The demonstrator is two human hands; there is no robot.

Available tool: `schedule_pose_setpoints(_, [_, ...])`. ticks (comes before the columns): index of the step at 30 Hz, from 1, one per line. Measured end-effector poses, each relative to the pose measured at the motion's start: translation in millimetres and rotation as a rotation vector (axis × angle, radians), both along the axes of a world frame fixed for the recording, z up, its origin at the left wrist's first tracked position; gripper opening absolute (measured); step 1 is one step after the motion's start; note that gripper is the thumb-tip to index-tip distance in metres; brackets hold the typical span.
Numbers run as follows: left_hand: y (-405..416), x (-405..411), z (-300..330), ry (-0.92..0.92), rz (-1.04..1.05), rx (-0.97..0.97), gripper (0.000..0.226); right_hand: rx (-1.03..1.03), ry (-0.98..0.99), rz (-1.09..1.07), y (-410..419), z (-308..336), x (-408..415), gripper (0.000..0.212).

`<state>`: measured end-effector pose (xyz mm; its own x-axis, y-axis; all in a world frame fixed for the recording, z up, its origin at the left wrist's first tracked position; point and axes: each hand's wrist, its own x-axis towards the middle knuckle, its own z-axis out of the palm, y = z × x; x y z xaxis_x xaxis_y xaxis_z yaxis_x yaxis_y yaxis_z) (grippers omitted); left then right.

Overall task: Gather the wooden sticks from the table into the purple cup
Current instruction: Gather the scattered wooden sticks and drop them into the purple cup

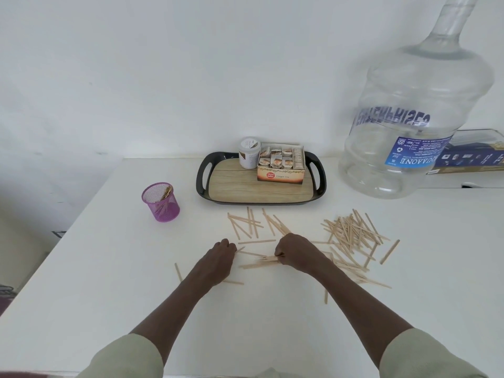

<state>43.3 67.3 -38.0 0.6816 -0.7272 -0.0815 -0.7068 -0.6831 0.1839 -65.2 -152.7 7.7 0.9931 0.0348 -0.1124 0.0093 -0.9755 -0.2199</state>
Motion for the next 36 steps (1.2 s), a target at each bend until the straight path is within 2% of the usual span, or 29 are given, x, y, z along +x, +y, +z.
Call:
schedule_pose_setpoints(5, [-8, 9, 3, 0.190, 0.167, -0.155, 0.029, 0.077, -0.029, -0.061, -3, -1, 6, 0.027])
schedule_pose_setpoints(7, [-14, 14, 10, 0.307, 0.276, -0.275, 0.026, 0.110, -0.056, -0.113, -6, -1, 11, 0.013])
schedule_pose_setpoints(14, [-49, 10, 38, 0.794, 0.582, -0.804, 0.028, 0.377, -0.240, -0.232, -6, 33, 25, 0.018])
schedule_pose_setpoints(17, [-73, 11, 54, 1.002, 0.673, -0.986, 0.026, 0.458, -0.311, -0.310, -1, 48, 38, 0.036])
schedule_pose_setpoints(20, [-95, 8, 70, 1.182, 0.795, -1.145, 0.024, 0.508, -0.337, -0.410, 2, 58, 51, 0.031])
schedule_pose_setpoints(23, [-107, 3, 86, 1.330, 0.781, -1.186, 0.050, 0.596, -0.335, -0.482, 6, 64, 60, 0.031])
schedule_pose_setpoints(26, [-116, 5, 88, 1.469, 0.596, -1.207, 0.075, 0.676, -0.265, -0.546, 11, 70, 65, 0.020])
schedule_pose_setpoints(28, [-120, 5, 87, 1.526, 0.549, -1.219, 0.070, 0.679, -0.234, -0.574, 13, 72, 67, 0.015])
schedule_pose_setpoints(30, [-123, 1, 90, 1.538, 0.593, -1.251, 0.056, 0.627, -0.255, -0.585, 16, 73, 68, 0.012])
schedule_pose_setpoints(32, [-125, -2, 93, 1.512, 0.646, -1.291, 0.048, 0.589, -0.294, -0.601, 18, 74, 67, 0.012])
schedule_pose_setpoints(36, [-128, -2, 94, 1.435, 0.730, -1.306, 0.045, 0.595, -0.290, -0.603, 21, 75, 65, 0.013])
